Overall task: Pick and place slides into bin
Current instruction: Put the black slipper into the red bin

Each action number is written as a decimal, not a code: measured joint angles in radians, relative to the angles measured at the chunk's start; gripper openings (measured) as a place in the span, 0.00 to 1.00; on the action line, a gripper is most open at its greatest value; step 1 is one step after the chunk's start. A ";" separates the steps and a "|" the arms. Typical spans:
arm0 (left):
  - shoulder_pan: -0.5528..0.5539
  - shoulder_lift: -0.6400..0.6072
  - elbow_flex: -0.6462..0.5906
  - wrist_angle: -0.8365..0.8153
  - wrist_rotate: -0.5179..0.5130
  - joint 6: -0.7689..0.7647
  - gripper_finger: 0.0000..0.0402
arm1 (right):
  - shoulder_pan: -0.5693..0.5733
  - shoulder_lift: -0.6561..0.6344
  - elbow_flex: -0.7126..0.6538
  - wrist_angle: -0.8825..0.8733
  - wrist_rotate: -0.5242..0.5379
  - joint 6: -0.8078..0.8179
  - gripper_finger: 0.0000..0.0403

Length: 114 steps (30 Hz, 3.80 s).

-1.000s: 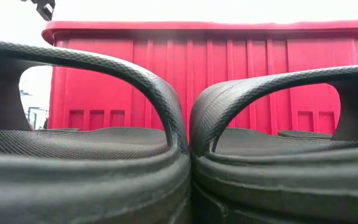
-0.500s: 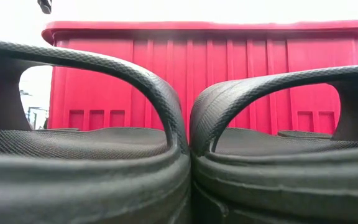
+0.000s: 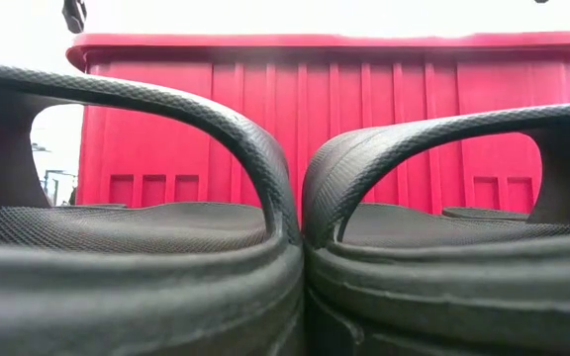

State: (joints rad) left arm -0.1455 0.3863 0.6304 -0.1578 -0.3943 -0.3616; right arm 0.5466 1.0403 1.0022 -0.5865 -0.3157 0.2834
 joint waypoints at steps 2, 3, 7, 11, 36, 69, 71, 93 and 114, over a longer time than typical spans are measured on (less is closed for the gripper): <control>0.000 0.017 0.000 -0.004 0.000 0.000 0.06 | 0.007 0.024 -0.029 0.075 0.002 0.021 0.00; 0.000 0.024 0.000 -0.004 0.000 0.000 0.06 | 0.008 0.036 -0.044 0.103 0.003 0.035 0.00; 0.000 0.050 0.000 -0.004 0.000 0.012 0.06 | 0.007 0.087 -0.106 0.250 0.032 0.113 0.00; 0.000 0.065 0.000 -0.006 0.041 -0.008 0.06 | 0.003 0.140 -0.172 0.415 0.029 0.249 0.00; 0.000 0.066 0.000 -0.079 0.132 -0.019 0.06 | 0.030 0.471 -0.224 0.551 0.055 0.542 0.63; 0.000 0.066 0.000 -0.080 0.132 -0.015 0.06 | 0.086 0.390 -0.225 0.672 -0.079 0.570 0.02; 0.000 0.066 0.000 -0.080 0.132 -0.014 0.06 | 0.090 0.351 -0.225 0.642 -0.078 0.537 0.01; 0.000 0.066 0.000 -0.086 0.101 0.000 0.06 | -0.128 0.168 0.416 -0.129 0.244 0.061 0.01; 0.000 0.065 0.000 -0.084 0.096 -0.092 0.06 | -0.729 0.225 0.672 -0.403 0.223 -0.545 0.01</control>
State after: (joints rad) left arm -0.1455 0.4515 0.6304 -0.2417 -0.2978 -0.4541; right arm -0.1822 1.2648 1.6744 -0.9891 -0.0923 -0.2616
